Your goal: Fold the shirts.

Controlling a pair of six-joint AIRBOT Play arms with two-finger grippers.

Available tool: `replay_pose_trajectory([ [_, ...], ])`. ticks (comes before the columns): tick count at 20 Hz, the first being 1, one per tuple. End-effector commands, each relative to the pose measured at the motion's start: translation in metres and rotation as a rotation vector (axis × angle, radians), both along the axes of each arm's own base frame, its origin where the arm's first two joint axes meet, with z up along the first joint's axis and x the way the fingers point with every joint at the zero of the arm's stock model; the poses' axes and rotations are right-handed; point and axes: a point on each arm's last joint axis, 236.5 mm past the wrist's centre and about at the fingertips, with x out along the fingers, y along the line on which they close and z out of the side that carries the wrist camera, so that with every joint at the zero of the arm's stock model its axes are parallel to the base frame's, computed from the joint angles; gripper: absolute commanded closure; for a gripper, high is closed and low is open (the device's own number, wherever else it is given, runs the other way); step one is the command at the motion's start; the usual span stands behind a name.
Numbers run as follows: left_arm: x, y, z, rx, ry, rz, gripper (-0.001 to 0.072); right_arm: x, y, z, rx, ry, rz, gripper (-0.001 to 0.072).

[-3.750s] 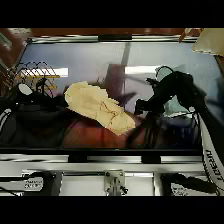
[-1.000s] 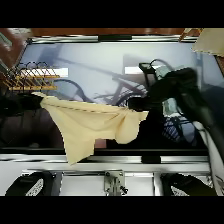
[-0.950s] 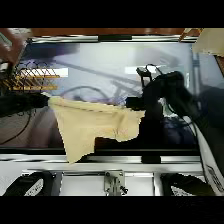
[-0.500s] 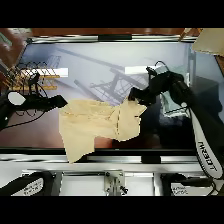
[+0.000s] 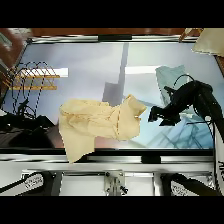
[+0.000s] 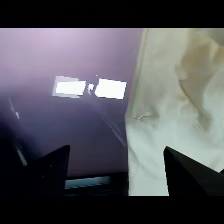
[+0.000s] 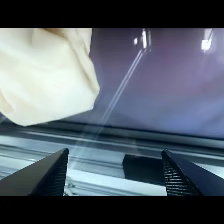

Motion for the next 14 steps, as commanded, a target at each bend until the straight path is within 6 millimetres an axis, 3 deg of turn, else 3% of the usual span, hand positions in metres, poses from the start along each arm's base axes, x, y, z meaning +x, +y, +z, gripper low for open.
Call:
replay_pose_trajectory([
  [1, -0.001, -0.016, -0.02, -0.083, 0.018, -0.001, 0.0001, -0.009, 0.017, -0.01, 0.024, -0.008, 0.006, 0.0037],
  [6, 0.015, -0.048, -0.041, -0.092, 0.014, -0.034, 0.0001, 0.001, 0.025, -0.011, 0.016, -0.05, -0.015, 0.0037],
  [8, 0.026, -0.052, -0.047, -0.056, -0.018, -0.034, 0.0002, 0.003, 0.023, -0.015, 0.004, -0.05, -0.019, 0.0037],
  [9, 0.031, -0.055, -0.046, -0.054, -0.035, -0.029, 0.0068, 0.0, 0.025, -0.019, 0.011, -0.03, -0.022, 0.0037],
  [10, 0.034, -0.06, -0.043, -0.067, -0.043, -0.027, 0.0263, -0.004, 0.03, -0.027, 0.031, -0.001, -0.027, 0.0036],
  [11, 0.035, -0.063, -0.04, -0.079, -0.044, -0.034, 0.0392, -0.008, 0.036, -0.035, 0.046, 0.019, -0.029, 0.0036],
  [14, 0.036, -0.068, -0.021, -0.115, -0.055, -0.101, 0.0662, -0.008, 0.071, -0.062, 0.098, 0.02, -0.014, 0.0035],
])
